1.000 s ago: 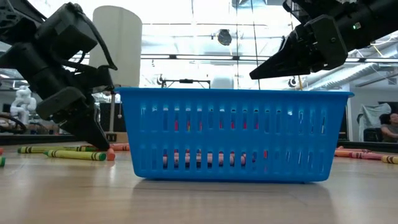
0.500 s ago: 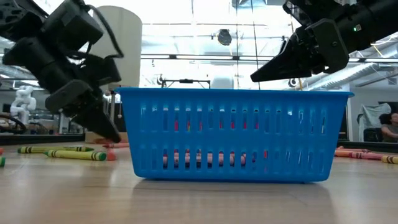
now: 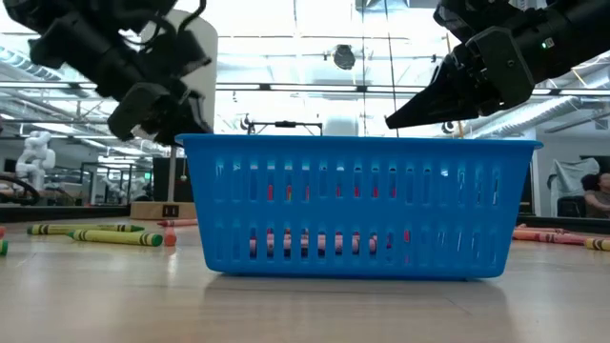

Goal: Sort crayons
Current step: Put the orange crayon into the green bin

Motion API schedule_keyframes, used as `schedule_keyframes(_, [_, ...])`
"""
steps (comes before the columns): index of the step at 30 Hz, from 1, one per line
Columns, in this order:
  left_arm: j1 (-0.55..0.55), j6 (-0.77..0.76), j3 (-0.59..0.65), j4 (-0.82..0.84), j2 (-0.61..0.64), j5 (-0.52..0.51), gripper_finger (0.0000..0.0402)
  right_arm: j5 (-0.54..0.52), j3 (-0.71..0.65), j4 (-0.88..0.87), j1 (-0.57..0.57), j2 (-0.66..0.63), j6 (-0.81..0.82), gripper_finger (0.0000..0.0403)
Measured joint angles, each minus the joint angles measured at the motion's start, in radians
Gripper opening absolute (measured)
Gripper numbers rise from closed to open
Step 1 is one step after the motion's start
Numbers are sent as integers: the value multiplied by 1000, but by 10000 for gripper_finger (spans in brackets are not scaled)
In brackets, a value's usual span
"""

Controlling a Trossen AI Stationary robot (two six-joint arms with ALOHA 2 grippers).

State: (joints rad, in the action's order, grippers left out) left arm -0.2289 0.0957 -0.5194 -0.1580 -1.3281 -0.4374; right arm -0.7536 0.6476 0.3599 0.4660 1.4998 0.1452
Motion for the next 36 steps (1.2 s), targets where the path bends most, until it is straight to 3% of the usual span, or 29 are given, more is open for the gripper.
schedule_keyframes(14, [0,620,-69,-69,1,-16,15,0,0,-8,0,0,-7,86])
schedule_keyframes(36, [0,643,-70,-149,1,46,15,0,0,-42,2,0,6,86])
